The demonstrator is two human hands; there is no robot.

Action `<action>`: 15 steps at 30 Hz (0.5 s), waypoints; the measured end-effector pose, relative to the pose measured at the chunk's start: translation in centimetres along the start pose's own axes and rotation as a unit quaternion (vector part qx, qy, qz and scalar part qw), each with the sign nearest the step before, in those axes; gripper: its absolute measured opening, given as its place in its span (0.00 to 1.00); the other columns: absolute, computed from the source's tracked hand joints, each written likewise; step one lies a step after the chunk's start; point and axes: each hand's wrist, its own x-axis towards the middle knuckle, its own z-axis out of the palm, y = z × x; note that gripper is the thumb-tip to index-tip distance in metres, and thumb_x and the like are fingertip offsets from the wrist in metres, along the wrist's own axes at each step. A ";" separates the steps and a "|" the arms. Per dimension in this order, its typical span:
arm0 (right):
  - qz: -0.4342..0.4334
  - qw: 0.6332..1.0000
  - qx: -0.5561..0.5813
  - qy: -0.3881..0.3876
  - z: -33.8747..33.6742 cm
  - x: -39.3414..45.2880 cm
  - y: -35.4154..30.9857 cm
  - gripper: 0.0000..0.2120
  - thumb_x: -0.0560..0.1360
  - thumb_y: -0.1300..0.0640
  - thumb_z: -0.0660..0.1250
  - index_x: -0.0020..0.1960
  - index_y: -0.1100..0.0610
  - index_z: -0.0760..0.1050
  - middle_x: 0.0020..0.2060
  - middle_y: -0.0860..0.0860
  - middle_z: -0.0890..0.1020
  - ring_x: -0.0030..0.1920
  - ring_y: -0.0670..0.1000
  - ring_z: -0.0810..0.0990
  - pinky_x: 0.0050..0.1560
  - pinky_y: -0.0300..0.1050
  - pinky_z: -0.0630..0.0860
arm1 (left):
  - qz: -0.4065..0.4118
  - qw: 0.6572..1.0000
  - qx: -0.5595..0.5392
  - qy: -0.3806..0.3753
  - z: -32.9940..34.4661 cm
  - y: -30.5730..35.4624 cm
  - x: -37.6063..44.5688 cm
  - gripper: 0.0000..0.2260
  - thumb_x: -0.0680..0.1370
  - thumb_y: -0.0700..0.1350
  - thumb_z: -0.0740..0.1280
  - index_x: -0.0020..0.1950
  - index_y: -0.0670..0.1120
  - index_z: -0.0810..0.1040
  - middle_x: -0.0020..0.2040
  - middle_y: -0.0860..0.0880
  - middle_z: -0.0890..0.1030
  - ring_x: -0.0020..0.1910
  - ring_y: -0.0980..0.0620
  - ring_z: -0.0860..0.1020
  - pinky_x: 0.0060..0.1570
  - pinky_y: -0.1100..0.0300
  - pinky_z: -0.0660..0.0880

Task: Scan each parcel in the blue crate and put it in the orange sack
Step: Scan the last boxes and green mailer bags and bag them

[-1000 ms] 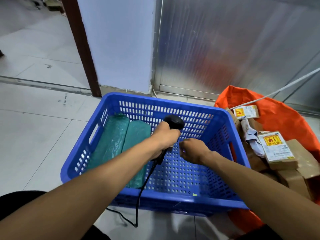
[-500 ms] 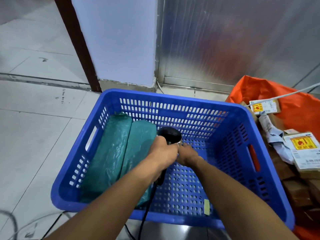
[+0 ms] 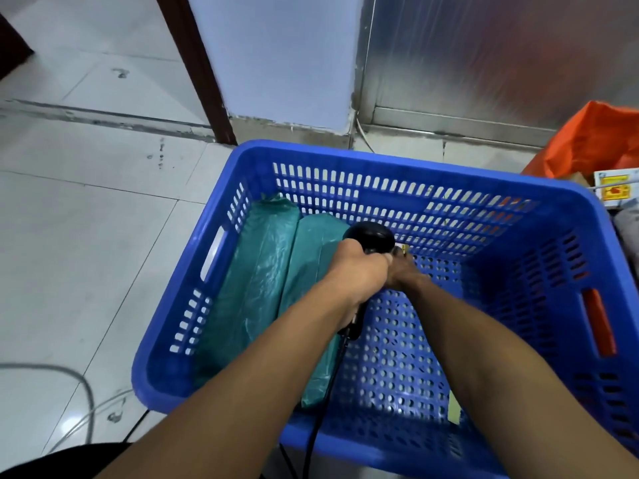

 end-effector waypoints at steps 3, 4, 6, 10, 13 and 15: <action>0.016 1.000 0.000 -0.005 -0.4 -1.6 -0.6 0.44 0.76 0.50 0.71 0.82 0.52 0.48 0.81 0.57 0.42 0.80 0.63 0.36 0.76 0.65 0.53 | -0.009 1.000 0.009 -0.001 0.2 -0.1 0.8 0.13 0.82 0.44 0.65 0.64 0.39 0.73 0.50 0.45 0.76 0.50 0.46 0.76 0.48 0.58 0.69; 0.024 1.000 0.010 -0.002 -0.8 -2.3 -0.8 0.44 0.76 0.51 0.71 0.82 0.51 0.47 0.81 0.57 0.39 0.79 0.63 0.35 0.75 0.65 0.54 | -0.011 1.000 0.007 -0.003 0.3 -0.1 1.0 0.13 0.82 0.43 0.65 0.64 0.39 0.73 0.50 0.45 0.76 0.50 0.47 0.75 0.48 0.58 0.69; 0.025 1.000 0.015 0.007 -0.7 -1.8 -0.7 0.45 0.77 0.53 0.71 0.83 0.52 0.46 0.80 0.57 0.38 0.79 0.63 0.36 0.75 0.66 0.55 | -0.013 1.000 0.007 -0.005 0.3 0.1 1.3 0.12 0.82 0.43 0.64 0.63 0.39 0.73 0.51 0.45 0.76 0.50 0.48 0.74 0.49 0.57 0.69; 0.045 0.999 0.029 0.007 -0.1 -1.1 0.2 0.43 0.78 0.51 0.70 0.82 0.55 0.45 0.81 0.58 0.37 0.80 0.63 0.39 0.76 0.65 0.56 | -0.019 0.999 0.018 -0.024 0.6 0.4 1.4 0.07 0.82 0.43 0.64 0.58 0.43 0.72 0.48 0.48 0.75 0.50 0.49 0.74 0.48 0.59 0.69; 0.070 0.997 -0.004 0.015 0.6 -2.4 1.0 0.42 0.78 0.52 0.70 0.81 0.59 0.47 0.80 0.59 0.38 0.80 0.62 0.41 0.74 0.64 0.59 | -0.017 0.999 0.024 -0.035 0.9 0.6 1.4 0.04 0.82 0.43 0.65 0.50 0.45 0.70 0.43 0.49 0.74 0.47 0.50 0.74 0.41 0.61 0.69; 0.068 0.997 -0.022 0.028 1.3 -2.9 1.5 0.43 0.77 0.51 0.71 0.80 0.59 0.49 0.80 0.60 0.41 0.80 0.63 0.43 0.73 0.66 0.60 | -0.014 0.999 0.026 -0.036 1.0 0.7 1.4 0.05 0.82 0.43 0.65 0.51 0.45 0.70 0.42 0.49 0.74 0.47 0.50 0.73 0.42 0.61 0.69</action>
